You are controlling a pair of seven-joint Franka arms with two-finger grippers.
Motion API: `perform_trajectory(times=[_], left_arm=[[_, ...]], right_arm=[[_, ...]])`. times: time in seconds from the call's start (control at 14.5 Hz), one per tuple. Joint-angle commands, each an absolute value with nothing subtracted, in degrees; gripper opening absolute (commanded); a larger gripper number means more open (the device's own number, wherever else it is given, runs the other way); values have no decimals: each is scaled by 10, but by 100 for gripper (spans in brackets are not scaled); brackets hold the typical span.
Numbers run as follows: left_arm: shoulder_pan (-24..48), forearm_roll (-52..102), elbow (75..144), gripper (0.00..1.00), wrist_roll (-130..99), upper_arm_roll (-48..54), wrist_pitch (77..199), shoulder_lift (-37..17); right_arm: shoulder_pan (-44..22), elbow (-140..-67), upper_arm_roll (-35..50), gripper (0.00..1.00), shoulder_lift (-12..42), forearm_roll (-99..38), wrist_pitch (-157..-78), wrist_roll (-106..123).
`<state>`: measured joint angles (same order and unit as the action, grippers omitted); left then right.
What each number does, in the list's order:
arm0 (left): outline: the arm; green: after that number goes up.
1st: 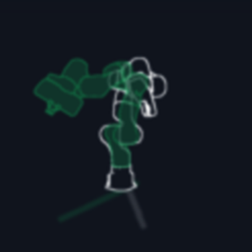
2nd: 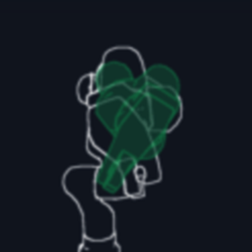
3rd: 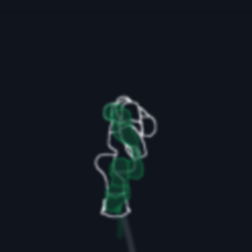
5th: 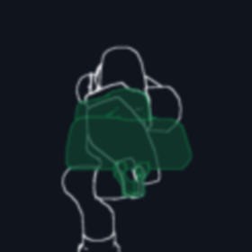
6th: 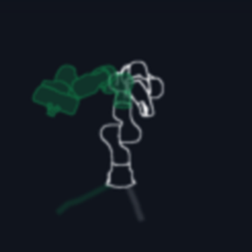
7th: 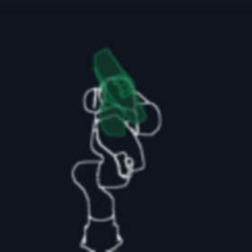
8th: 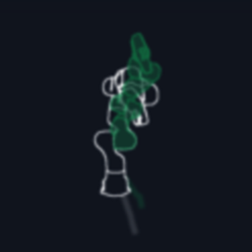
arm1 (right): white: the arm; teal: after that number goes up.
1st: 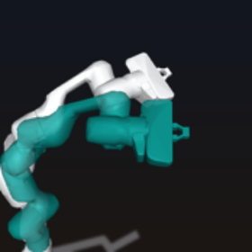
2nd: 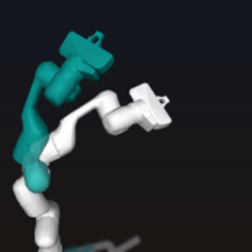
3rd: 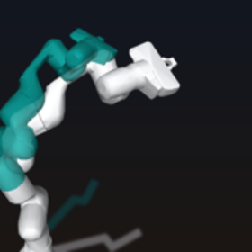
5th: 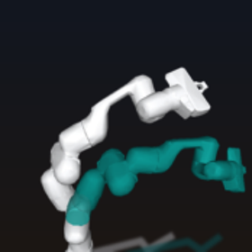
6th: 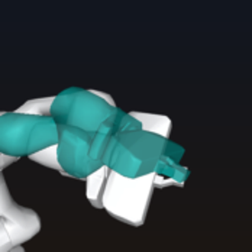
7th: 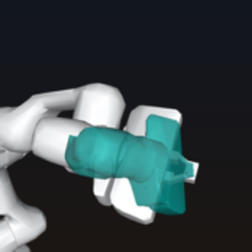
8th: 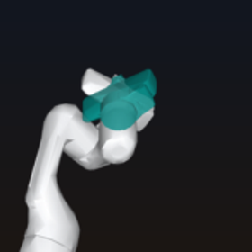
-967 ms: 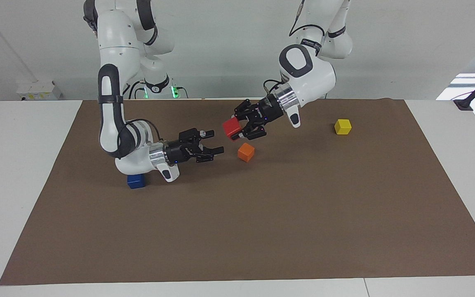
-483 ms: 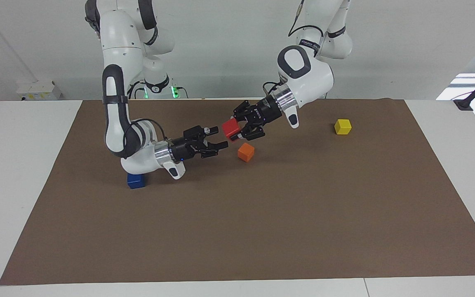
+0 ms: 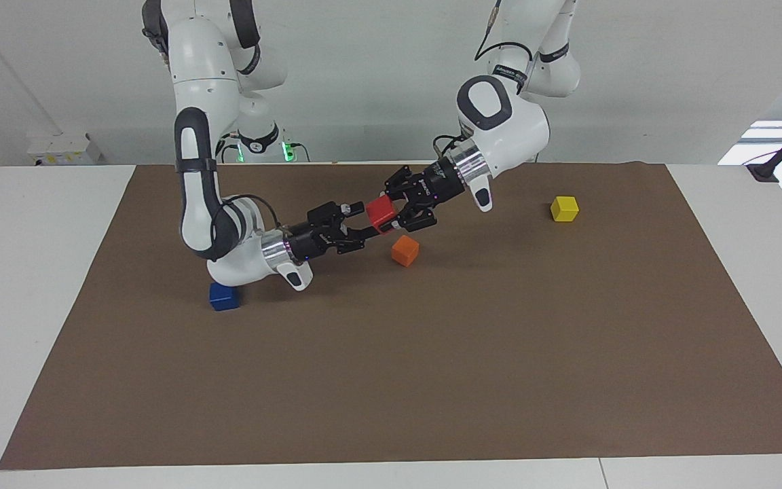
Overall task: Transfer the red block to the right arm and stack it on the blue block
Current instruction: 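Carry the red block toward center while the right gripper approaches it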
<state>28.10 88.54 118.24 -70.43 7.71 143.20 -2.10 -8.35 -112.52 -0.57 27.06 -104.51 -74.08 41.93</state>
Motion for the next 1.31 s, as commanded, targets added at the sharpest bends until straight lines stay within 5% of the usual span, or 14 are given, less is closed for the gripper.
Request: perform_trajectory(times=[0.0, 0.76, 0.97, 1.24], left_arm=[[288, 903, 1193, 0, -689, 71, 1438, -14], [287, 903, 1197, 0, -689, 71, 1437, -12], [287, 903, 1197, 0, -689, 71, 1437, -12], [286, 903, 1201, 0, -689, 71, 1434, -11]], right_arm=[[-82, -1143, -7, 100, 265, -1045, -727, 410], [-120, -1129, -7, 100, 273, -1077, -754, 411], [-131, -1129, -7, 90, 273, -1091, -758, 411], [-132, -1129, -7, 62, 273, -1092, -758, 411]])
